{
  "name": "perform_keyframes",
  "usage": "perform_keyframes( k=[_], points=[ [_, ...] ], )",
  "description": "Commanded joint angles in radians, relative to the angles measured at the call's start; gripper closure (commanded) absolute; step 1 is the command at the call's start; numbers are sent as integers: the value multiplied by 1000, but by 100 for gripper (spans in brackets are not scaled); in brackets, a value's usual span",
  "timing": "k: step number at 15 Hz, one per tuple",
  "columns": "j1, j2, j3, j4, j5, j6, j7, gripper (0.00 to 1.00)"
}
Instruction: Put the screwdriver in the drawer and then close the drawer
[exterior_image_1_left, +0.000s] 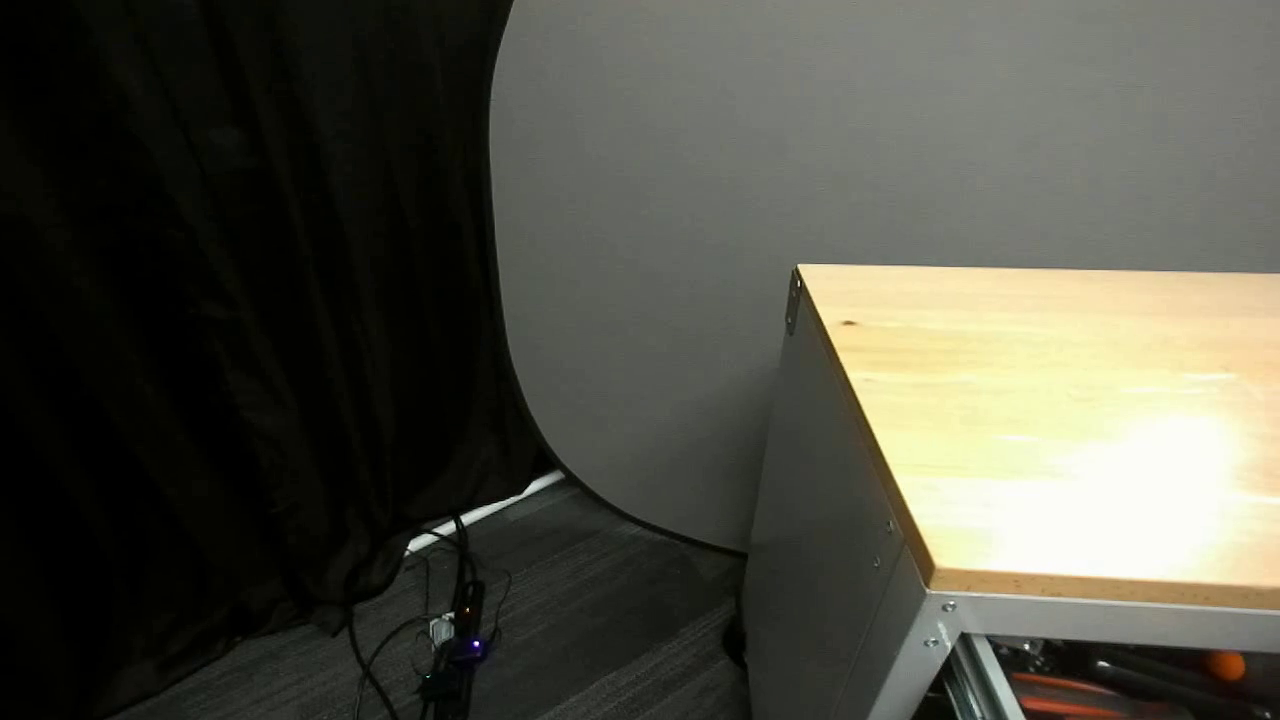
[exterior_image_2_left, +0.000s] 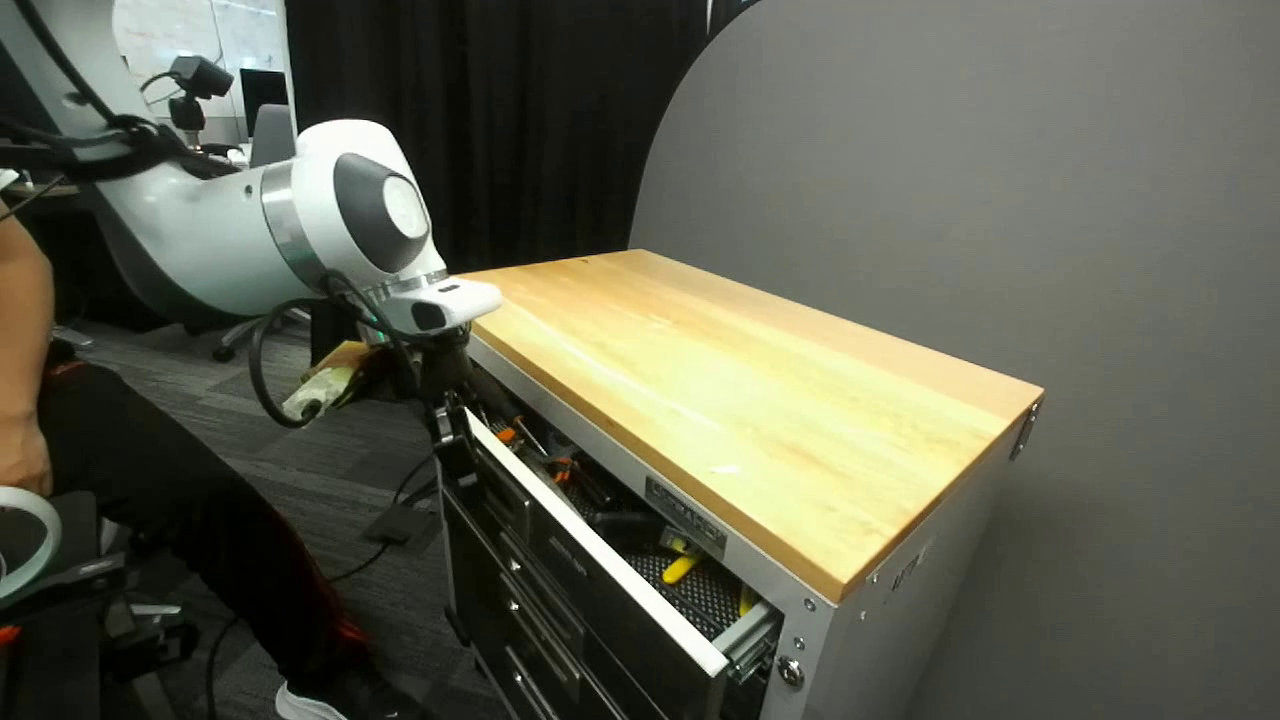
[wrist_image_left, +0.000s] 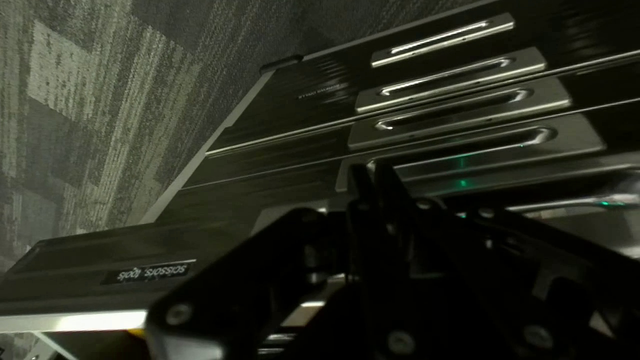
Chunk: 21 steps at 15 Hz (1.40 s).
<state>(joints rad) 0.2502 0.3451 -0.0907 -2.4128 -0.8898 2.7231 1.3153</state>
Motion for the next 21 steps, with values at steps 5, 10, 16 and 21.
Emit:
perform_keyframes(
  k=[5,10,16,21],
  points=[
    [52,125,-41,155,-190,89,222,89],
    [73,194,-33,251,-271,111,275,89],
    [83,190,-22,277,-325,102,292,89],
    [-15,23,135,143,-34,23,16,64]
  ],
)
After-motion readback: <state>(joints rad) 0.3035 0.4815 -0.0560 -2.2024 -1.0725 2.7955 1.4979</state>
